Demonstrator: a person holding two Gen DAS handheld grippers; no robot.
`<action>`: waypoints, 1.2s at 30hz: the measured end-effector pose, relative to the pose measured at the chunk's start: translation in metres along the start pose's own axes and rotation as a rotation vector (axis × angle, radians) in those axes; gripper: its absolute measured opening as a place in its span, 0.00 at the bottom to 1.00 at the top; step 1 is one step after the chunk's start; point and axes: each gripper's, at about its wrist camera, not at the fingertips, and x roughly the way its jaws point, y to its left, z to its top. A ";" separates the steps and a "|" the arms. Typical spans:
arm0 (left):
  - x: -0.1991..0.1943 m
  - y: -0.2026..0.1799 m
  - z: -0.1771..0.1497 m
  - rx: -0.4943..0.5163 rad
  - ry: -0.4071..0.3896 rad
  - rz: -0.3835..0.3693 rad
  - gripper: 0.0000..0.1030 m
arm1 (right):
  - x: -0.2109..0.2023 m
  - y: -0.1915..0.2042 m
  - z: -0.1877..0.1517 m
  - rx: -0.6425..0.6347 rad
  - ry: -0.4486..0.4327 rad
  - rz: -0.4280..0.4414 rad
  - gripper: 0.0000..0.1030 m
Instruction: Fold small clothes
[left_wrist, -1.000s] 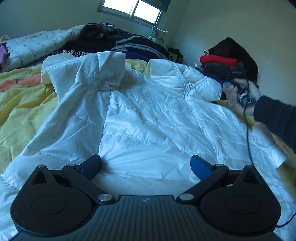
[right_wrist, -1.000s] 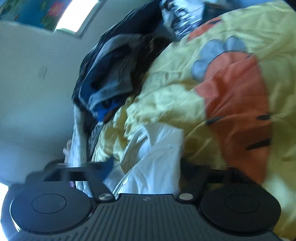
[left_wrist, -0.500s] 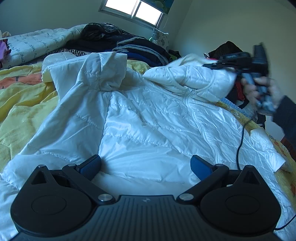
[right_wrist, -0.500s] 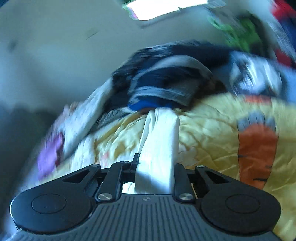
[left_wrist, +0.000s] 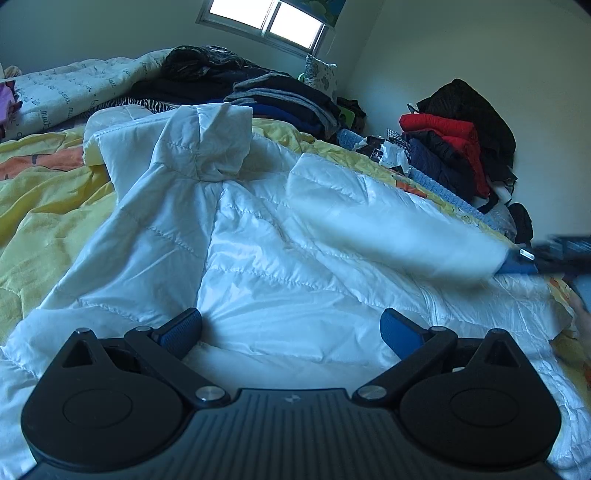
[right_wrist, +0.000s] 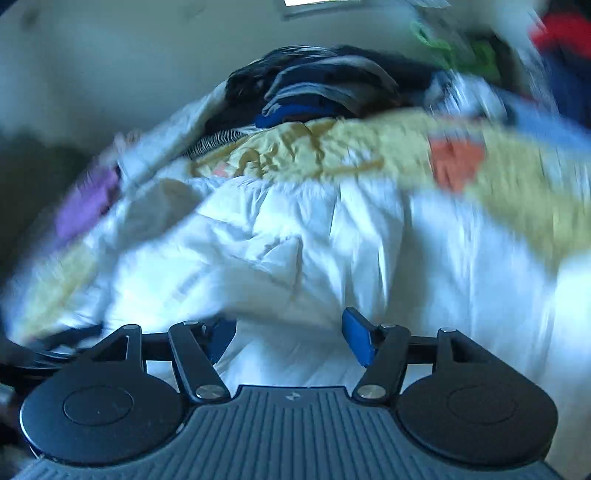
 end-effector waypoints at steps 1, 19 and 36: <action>0.000 0.000 0.000 0.001 0.000 0.001 1.00 | -0.007 -0.002 -0.013 0.061 -0.005 0.040 0.68; 0.004 -0.026 0.042 -0.250 0.103 -0.094 1.00 | -0.087 0.023 -0.144 0.661 -0.405 0.151 1.00; 0.087 -0.072 0.071 -0.147 0.242 0.119 0.19 | -0.045 0.025 -0.165 0.543 -0.483 0.166 1.00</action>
